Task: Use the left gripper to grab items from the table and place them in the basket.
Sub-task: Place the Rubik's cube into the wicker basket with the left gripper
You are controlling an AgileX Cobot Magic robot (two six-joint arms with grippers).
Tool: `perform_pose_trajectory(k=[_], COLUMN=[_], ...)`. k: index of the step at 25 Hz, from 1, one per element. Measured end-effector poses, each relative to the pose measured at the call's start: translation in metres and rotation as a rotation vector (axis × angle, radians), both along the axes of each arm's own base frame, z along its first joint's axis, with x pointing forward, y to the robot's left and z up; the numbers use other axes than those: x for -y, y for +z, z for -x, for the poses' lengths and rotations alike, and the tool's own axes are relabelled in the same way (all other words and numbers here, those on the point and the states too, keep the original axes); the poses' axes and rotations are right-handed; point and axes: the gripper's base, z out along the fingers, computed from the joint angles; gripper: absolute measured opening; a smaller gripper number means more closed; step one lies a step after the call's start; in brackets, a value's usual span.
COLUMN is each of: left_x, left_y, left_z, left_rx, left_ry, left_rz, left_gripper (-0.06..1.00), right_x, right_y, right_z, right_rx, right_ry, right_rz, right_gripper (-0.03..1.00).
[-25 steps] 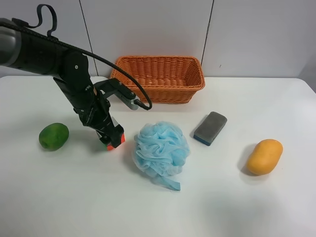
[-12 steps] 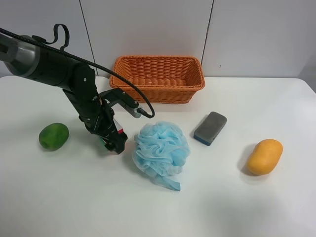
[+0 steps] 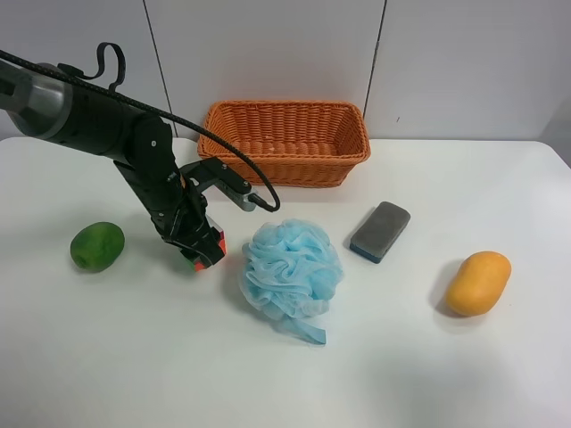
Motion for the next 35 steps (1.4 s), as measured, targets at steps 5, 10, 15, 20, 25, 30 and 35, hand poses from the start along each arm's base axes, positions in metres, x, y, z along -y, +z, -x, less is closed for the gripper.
perform_pose_trajectory(k=[5, 10, 15, 20, 25, 30, 35], left_x=[0.0, -0.001, -0.004, 0.0, 0.009, 0.023, 0.044], left_y=[0.0, 0.014, 0.046, 0.084, 0.132, 0.173, 0.177], left_z=[0.0, 0.002, 0.007, 0.001, -0.017, -0.043, -0.081], left_rx=[0.0, 0.009, -0.004, -0.069, -0.016, 0.101, 0.169], left_ry=[0.0, 0.0, -0.005, -0.007, 0.03, 0.042, 0.044], left_rz=[0.0, 0.005, -0.004, -0.039, 0.002, 0.071, 0.126], left_gripper=[0.57, 0.57, 0.57, 0.57, 0.57, 0.57, 0.57], right_x=[0.0, 0.0, 0.0, 0.0, 0.0, 0.0, 0.0], right_y=[0.0, 0.0, 0.0, 0.0, 0.0, 0.0, 0.0], right_z=[0.0, 0.0, 0.0, 0.0, 0.0, 0.0, 0.0], right_rx=[0.0, 0.0, 0.0, 0.0, 0.0, 0.0, 0.0], right_ry=[0.0, 0.0, 0.0, 0.0, 0.0, 0.0, 0.0], right_rz=[0.0, 0.0, 0.0, 0.0, 0.0, 0.0, 0.0], right_gripper=[0.99, 0.99, 0.99, 0.99, 0.99, 0.99, 0.99])
